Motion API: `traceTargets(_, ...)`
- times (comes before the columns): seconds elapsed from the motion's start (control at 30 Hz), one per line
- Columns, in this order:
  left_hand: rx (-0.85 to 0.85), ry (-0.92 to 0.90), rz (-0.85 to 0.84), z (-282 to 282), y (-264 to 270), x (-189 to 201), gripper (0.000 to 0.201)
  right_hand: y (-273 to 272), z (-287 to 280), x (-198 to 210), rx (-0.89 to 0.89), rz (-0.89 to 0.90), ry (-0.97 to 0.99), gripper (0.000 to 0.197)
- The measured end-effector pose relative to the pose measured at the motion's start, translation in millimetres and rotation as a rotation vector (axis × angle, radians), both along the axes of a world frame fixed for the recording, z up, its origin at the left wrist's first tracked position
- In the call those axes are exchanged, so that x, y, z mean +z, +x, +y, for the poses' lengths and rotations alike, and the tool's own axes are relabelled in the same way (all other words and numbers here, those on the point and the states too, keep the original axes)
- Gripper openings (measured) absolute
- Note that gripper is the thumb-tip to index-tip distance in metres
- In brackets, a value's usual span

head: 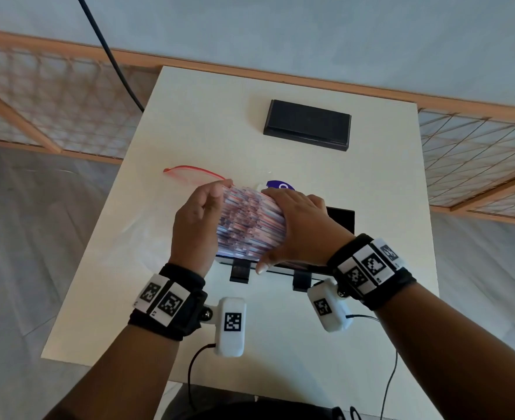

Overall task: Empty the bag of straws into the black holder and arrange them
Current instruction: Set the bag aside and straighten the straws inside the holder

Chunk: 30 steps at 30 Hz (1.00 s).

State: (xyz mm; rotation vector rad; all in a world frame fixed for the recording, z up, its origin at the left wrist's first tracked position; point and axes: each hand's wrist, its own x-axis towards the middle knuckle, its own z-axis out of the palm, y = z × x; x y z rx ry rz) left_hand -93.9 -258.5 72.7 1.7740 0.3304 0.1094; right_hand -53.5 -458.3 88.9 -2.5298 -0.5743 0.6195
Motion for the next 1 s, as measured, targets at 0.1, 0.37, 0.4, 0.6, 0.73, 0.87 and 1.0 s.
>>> traceTargets(0.1, 0.034, 0.071, -0.088, -10, -5, 3, 0.056, -1, -1, 1, 0.017, -0.007, 0.086, 0.126)
traceTargets(0.37, 0.021, -0.009, -0.088, -8, -6, -3, 0.049, -3, -2, 0, 0.073, -0.020, 0.297, 0.122)
traceTargets(0.4, 0.015, -0.012, -0.090, -9, -7, -2, 0.049, -3, -2, 1, 0.082, -0.019, 0.309, 0.121)
traceTargets(0.6, -0.013, -0.039, -0.128, -13, -9, 5, 0.048, -3, -2, 1, 0.106, 0.039, 0.311, 0.122)
traceTargets(0.73, -0.016, -0.073, -0.123, -11, -9, 6, 0.059, 5, -10, 6, 0.101, 0.178, 0.176, 0.114)
traceTargets(0.87, 0.053, -0.046, -0.123, -8, -9, 2, 0.060, 13, -18, 1, 0.091, 0.289, 0.126, 0.104)
traceTargets(1.0, 0.109, -0.009, -0.108, -7, -12, -1, 0.067, 12, -17, -1, 0.095, 0.296, 0.114, 0.105)
